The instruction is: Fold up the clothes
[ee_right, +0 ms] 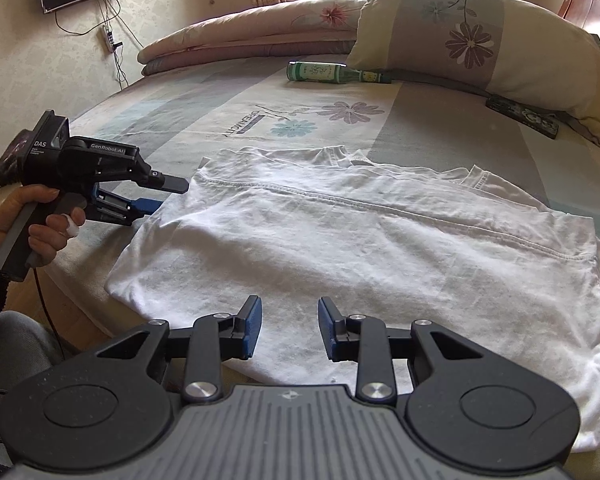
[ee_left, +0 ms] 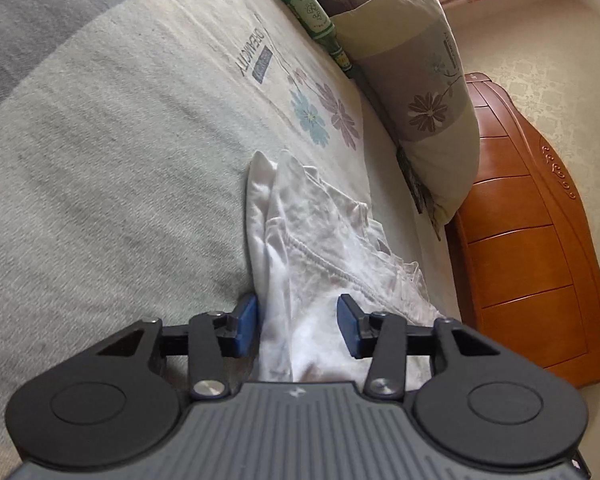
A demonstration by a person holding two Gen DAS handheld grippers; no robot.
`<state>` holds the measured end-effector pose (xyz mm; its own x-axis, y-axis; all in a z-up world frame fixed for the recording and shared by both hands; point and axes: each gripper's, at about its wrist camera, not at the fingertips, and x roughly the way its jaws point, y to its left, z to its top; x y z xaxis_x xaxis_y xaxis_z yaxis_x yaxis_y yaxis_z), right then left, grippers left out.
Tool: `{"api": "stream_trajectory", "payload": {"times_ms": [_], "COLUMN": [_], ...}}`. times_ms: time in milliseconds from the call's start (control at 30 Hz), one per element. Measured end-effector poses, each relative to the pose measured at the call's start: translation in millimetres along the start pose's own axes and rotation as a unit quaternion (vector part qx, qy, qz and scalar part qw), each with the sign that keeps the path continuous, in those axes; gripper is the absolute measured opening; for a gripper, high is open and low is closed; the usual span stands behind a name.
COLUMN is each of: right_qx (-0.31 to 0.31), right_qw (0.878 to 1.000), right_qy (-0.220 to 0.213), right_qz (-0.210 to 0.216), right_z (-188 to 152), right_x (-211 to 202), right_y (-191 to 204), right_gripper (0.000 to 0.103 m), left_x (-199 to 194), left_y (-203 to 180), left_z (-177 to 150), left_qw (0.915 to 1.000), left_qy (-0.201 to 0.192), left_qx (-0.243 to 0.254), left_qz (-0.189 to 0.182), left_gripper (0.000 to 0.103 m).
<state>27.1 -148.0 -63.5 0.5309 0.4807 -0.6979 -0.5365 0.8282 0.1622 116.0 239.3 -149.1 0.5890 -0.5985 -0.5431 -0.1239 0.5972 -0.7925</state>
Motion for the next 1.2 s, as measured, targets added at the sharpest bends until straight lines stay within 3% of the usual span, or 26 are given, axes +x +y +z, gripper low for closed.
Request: {"api": "stream_trajectory", "payload": {"times_ms": [400, 667, 867, 933, 1000, 1200], "right_qx": [0.011, 0.015, 0.023, 0.031, 0.041, 0.064], "right_qw": [0.999, 0.999, 0.998, 0.997, 0.997, 0.995], "right_qy": [-0.003, -0.017, -0.018, -0.016, -0.016, -0.027], "right_qz": [0.034, 0.042, 0.063, 0.066, 0.069, 0.078], "right_z": [0, 4, 1, 0, -1, -2], "right_x": [0, -9, -7, -4, -4, -10], "right_y": [0, 8, 5, 1, -2, -11], "right_gripper": [0.037, 0.038, 0.045, 0.046, 0.052, 0.057], "left_x": [-2, 36, 16, 13, 21, 34], "left_y": [-2, -15, -14, -15, -17, -15], "left_z": [-20, 8, -16, -19, -12, -1], "left_qw": [0.9983, 0.9984, 0.9968, 0.9964, 0.9967, 0.9980], "left_qy": [0.051, 0.038, 0.048, 0.041, 0.039, 0.028], "left_qx": [0.016, 0.027, 0.056, 0.069, 0.065, 0.044], "left_qz": [-0.023, -0.030, -0.031, -0.026, -0.027, -0.036], "left_gripper": [0.045, 0.045, 0.044, 0.041, 0.040, 0.030]}}
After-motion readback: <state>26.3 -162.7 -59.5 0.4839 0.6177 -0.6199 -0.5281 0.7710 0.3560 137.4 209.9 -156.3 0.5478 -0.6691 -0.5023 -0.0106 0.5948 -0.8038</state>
